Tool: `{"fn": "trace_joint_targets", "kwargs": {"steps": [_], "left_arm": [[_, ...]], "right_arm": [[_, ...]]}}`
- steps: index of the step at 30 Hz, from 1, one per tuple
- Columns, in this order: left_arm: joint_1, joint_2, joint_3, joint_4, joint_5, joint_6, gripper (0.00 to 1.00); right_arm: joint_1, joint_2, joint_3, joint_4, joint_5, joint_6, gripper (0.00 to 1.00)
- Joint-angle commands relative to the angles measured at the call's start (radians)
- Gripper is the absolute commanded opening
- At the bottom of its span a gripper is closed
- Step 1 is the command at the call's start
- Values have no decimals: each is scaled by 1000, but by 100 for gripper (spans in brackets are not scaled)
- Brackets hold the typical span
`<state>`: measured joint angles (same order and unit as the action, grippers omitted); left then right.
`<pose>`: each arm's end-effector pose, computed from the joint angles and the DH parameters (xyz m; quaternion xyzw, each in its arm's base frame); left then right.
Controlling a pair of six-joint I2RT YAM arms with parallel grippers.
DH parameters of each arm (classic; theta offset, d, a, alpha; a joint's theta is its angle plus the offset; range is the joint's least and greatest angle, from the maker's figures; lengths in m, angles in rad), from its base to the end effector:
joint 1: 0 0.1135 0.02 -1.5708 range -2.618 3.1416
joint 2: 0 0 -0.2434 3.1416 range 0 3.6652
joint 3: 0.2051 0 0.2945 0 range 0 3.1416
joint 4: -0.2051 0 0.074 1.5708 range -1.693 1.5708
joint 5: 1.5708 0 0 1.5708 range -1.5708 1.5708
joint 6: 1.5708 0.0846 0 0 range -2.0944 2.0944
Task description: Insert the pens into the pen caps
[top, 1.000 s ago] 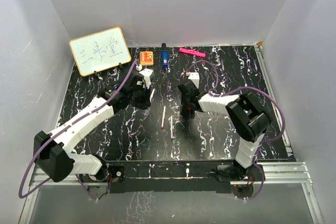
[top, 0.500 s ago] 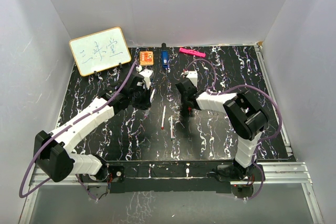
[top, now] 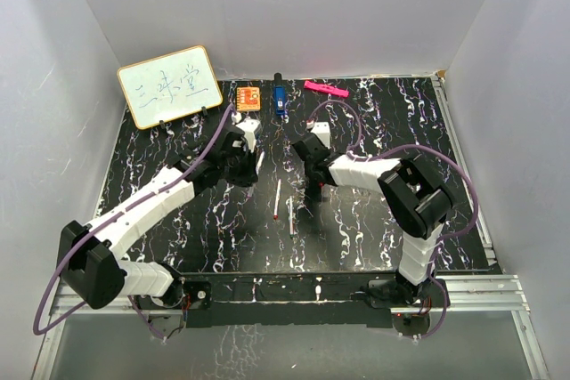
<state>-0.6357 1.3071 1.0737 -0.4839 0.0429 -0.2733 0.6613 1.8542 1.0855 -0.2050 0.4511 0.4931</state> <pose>0.2959 -0.2228 0.2359 0.1727 0.8936 -0.1992 0.3632 0.3552 0.2297 0.0657 -0.0127 0.9338 -0.0227 0.3569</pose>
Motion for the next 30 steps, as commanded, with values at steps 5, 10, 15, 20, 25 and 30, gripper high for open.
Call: {"fn": "trace_joint_targets", "kwargs": {"steps": [5,10,15,20,25,30], "left_arm": [[8,-58,-118,161,82,-46,0],[8,-97,-206,314,128,-89,0],[8,-141,-324,591,249,-161,0],[5,-130,-390,796,342,-237,0],[-13,-73,-390,893,401,-279,0],[-31,-59,-386,924,398,-273,0]], "right_arm": [[-12,-121,70,107,-54,-39,0],[-28,-286,-65,368,-154,-40,0],[-28,-451,-290,696,-238,-36,0],[-29,-543,-430,952,-348,-6,0],[-29,-581,-479,1065,-401,36,0],[-28,-609,-519,1155,-419,79,0]]}}
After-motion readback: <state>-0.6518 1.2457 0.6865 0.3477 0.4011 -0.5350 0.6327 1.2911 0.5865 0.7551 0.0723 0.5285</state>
